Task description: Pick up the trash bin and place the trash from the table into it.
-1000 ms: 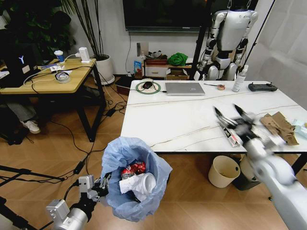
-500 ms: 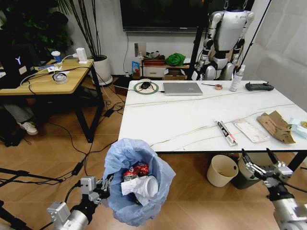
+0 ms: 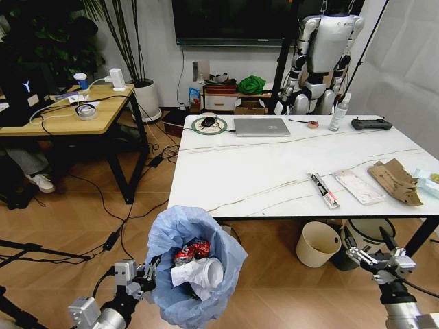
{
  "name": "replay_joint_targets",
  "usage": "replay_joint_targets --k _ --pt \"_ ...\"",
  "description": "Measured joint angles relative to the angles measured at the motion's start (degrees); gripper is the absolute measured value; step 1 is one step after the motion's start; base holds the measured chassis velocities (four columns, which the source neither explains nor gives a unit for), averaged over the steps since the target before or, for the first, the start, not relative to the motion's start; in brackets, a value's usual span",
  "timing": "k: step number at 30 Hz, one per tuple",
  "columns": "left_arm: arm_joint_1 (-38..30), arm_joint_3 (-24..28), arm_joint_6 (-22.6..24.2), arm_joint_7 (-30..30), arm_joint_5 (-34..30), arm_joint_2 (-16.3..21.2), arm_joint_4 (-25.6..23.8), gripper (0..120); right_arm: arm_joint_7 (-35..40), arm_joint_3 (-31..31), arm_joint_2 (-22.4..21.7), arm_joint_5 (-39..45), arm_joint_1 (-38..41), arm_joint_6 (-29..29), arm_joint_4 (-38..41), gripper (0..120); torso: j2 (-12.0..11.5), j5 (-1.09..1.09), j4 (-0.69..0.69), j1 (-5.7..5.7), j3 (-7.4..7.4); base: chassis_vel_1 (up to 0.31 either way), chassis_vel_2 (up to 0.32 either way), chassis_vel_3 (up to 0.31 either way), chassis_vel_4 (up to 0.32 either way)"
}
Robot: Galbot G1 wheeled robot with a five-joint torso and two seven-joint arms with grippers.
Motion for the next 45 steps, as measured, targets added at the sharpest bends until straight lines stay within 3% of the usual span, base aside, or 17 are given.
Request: replay_joint_targets --k 11,45 --pt "-0.4 1.0 0.1 -0.2 0.6 -0.3 0.0 0 -1.4 0.1 0.1 1.1 0.5 0.1 -1.0 100 0.0 0.0 -0.01 0.0 0.0 -0.019 -0.023 0.023 0.02" --pt "0.4 1.2 -0.3 0.3 1.0 0.1 -0.5 0 -0.6 0.1 0.6 0.1 -0.4 2.1 0.3 100 0.0 0.02 -0.01 0.0 0.0 -0.14 -0.139 0.139 0.137"
